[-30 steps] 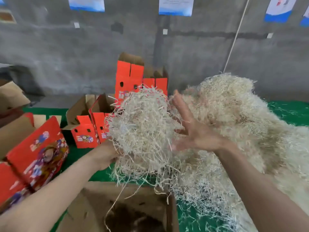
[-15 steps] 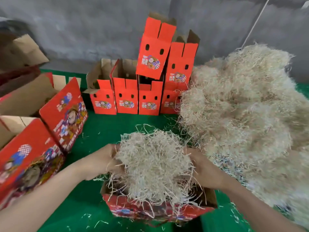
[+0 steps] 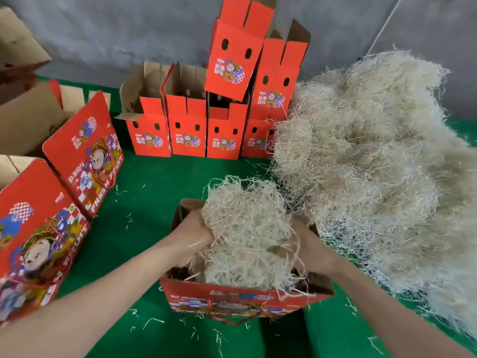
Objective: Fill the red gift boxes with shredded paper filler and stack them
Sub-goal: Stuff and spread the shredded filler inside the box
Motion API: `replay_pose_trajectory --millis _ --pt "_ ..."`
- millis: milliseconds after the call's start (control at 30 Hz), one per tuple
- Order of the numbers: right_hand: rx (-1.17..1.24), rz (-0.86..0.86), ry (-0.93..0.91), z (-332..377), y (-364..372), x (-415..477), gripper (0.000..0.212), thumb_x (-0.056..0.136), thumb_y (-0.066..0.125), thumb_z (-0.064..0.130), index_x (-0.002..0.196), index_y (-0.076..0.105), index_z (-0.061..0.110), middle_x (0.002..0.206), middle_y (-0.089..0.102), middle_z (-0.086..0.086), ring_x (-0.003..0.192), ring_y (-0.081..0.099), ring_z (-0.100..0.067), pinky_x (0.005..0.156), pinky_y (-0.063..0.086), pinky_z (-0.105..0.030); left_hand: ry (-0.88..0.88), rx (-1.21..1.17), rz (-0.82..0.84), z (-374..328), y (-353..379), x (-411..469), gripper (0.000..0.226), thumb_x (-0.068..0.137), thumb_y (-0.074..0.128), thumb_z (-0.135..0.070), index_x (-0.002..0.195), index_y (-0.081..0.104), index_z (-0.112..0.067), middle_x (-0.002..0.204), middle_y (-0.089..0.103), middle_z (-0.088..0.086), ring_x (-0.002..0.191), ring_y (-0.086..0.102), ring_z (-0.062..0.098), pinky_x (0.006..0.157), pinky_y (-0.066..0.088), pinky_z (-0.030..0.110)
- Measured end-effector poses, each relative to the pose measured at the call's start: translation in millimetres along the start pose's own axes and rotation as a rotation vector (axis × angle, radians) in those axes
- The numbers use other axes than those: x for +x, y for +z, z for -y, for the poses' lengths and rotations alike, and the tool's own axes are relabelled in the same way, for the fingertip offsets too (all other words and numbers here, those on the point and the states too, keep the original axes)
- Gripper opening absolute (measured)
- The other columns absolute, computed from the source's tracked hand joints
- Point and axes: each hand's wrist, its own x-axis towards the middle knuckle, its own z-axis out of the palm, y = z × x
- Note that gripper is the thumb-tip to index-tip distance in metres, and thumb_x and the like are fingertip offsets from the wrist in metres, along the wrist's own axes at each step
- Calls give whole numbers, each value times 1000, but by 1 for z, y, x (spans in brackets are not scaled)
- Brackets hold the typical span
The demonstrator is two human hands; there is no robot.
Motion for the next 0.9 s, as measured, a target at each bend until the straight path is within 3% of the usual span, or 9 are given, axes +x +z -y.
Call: replay_pose_trajectory --millis 67,167,333,400,467,567,733,833,900 --pt "78 -23 41 0 -13 -10 49 91 56 11 123 32 39 120 38 20 108 45 11 71 36 7 -21 30 3 9 -19 0 48 79 52 17 114 53 -15 112 64 7 84 62 12 65 51 21" --pt "-67 14 89 1 -29 -21 63 81 64 2 107 31 49 111 41 19 99 51 -1 70 35 6 5 174 35 11 -29 -7 57 73 50 22 118 55 -13 115 63 11 97 60 14 72 43 16" --pt "-55 72 66 4 -27 -24 44 83 58 -3 113 48 28 121 51 4 104 54 -9 83 42 -3 -47 138 390 5 -37 -12 71 74 62 16 125 41 -29 105 70 -10 99 65 4 73 49 11" --pt "-88 150 48 14 -23 -20 35 83 56 -5 111 52 15 108 53 8 96 53 2 79 40 -1 -122 -61 505 1 -35 -14 55 80 65 3 125 43 -18 106 70 -5 98 66 9 78 54 20" --pt "-64 209 43 27 -15 -11 42 81 50 -13 103 50 22 99 51 9 88 52 4 74 44 -12 -236 -232 356 0 -23 -8 68 66 80 -28 124 49 -15 110 69 5 103 65 19 90 52 34" --pt "-47 236 63 36 -1 5 45 75 38 -21 112 48 3 108 53 -17 102 55 -30 84 52 -41 -271 16 259 -8 8 -5 106 24 89 -52 120 52 -27 138 48 3 132 37 24 113 23 45" --pt "63 184 143 26 -11 0 42 79 50 -10 105 50 24 112 53 -6 91 60 -28 81 55 -36 -122 267 281 -4 13 3 55 75 74 -12 117 50 -37 101 56 -29 96 49 -6 95 34 21" --pt "122 138 205 11 -26 -14 41 82 58 4 101 46 37 127 46 -1 121 48 -25 101 42 -39 -116 303 186 -2 -7 3 36 80 64 -3 106 61 -28 100 62 -20 99 55 1 83 41 18" --pt "149 135 247 5 -33 -24 34 84 59 4 101 49 32 115 52 0 120 49 -35 97 45 -46 -167 346 173 -4 -17 -2 29 82 60 0 89 67 -27 92 67 -14 90 59 2 67 41 11"
